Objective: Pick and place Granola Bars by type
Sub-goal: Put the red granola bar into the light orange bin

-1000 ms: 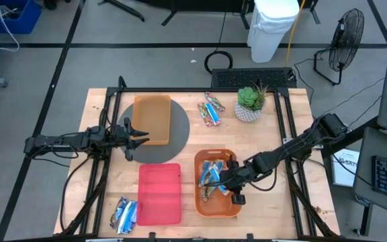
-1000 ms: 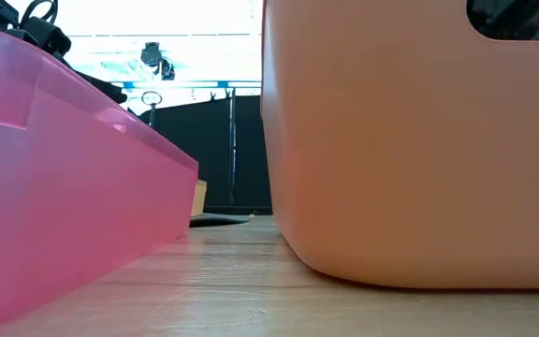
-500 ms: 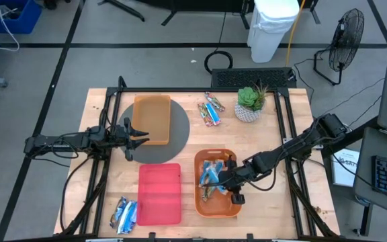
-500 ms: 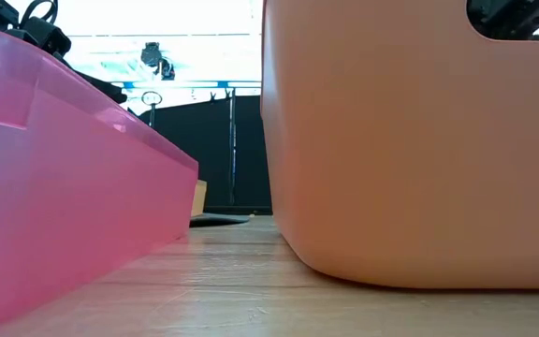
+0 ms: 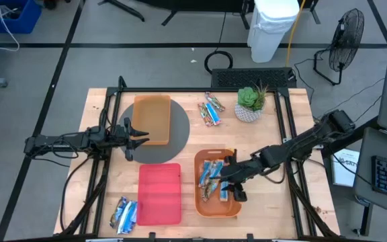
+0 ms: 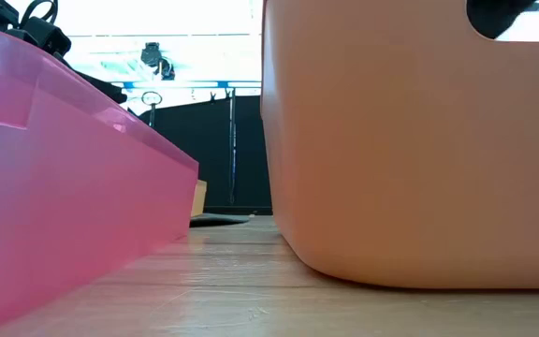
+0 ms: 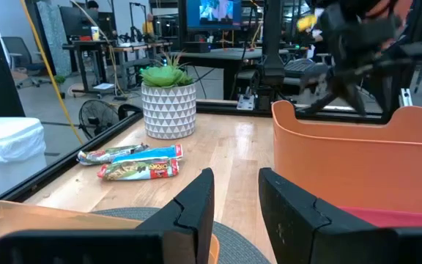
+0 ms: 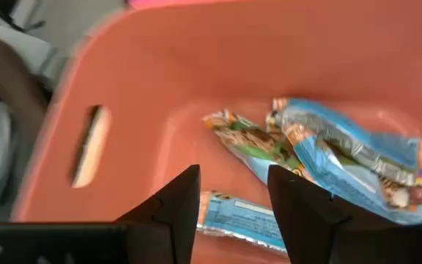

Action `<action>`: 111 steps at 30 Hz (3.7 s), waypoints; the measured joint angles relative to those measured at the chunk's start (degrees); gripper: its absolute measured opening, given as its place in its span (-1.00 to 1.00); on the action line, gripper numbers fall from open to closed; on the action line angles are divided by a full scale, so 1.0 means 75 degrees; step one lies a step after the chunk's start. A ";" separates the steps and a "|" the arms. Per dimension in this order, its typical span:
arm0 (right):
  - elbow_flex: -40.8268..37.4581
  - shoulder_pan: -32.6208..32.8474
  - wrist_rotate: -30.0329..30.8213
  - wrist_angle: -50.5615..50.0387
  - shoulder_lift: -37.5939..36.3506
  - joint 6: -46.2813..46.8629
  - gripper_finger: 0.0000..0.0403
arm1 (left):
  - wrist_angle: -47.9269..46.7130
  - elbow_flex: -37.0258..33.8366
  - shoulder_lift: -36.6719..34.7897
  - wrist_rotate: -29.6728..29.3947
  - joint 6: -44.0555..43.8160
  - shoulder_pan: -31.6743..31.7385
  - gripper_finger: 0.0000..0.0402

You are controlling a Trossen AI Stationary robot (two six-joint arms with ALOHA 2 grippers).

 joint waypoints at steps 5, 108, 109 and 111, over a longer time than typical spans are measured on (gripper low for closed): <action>-0.0522 0.0005 0.0398 0.0013 -0.1296 -0.0305 -0.34 | 0.0000 0.0000 0.0000 0.0000 0.0000 0.0000 -0.44; -0.2964 -0.3543 0.2948 0.2459 -0.4642 -0.3153 -0.50 | 0.0815 0.0000 -0.0003 0.0000 -0.0120 0.0000 -0.44; -0.2443 -0.3732 0.2935 0.2189 -0.4160 -0.3197 -0.50 | 0.0816 0.0000 -0.0003 -0.0001 -0.0122 0.0000 -0.44; -0.1427 -0.4200 0.2690 0.1515 -0.3140 -0.3469 -0.50 | 0.0810 0.0000 0.0000 0.0000 -0.0119 0.0000 -0.44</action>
